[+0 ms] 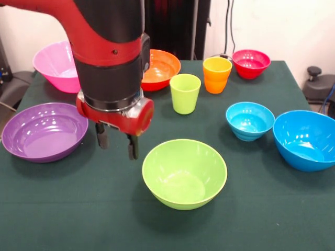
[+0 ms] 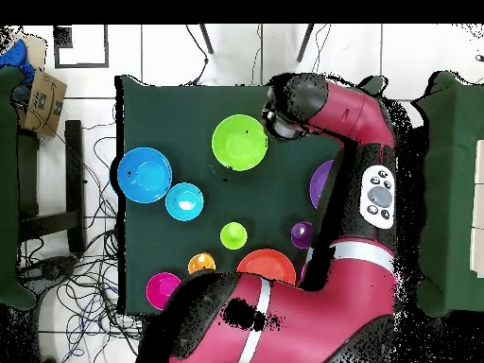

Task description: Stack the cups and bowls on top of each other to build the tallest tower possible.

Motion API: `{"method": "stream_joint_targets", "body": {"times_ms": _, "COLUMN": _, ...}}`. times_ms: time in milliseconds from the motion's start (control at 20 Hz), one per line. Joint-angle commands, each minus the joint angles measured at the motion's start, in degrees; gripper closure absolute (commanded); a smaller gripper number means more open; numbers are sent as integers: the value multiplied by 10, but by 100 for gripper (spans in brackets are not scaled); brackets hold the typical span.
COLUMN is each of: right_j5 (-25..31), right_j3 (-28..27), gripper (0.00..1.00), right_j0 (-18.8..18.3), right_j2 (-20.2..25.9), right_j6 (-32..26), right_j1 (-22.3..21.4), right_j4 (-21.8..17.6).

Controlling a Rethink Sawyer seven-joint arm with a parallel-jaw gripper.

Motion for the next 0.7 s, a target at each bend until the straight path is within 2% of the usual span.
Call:
{"method": "stream_joint_targets", "body": {"times_ms": 50, "right_j5": 105, "right_j3": -128, "gripper": 0, "right_j0": 25, "right_j2": 32, "right_j6": 83, "right_j1": 56, "right_j4": 9}}
{"method": "stream_joint_targets", "body": {"times_ms": 300, "right_j5": 137, "right_j3": -183, "gripper": 0, "right_j0": 30, "right_j2": 38, "right_j6": 66, "right_j1": 81, "right_j4": 12}}
{"method": "stream_joint_targets", "body": {"times_ms": 700, "right_j5": 99, "right_j3": -108, "gripper": 0, "right_j0": 26, "right_j2": 50, "right_j6": 21, "right_j1": 48, "right_j4": 22}}
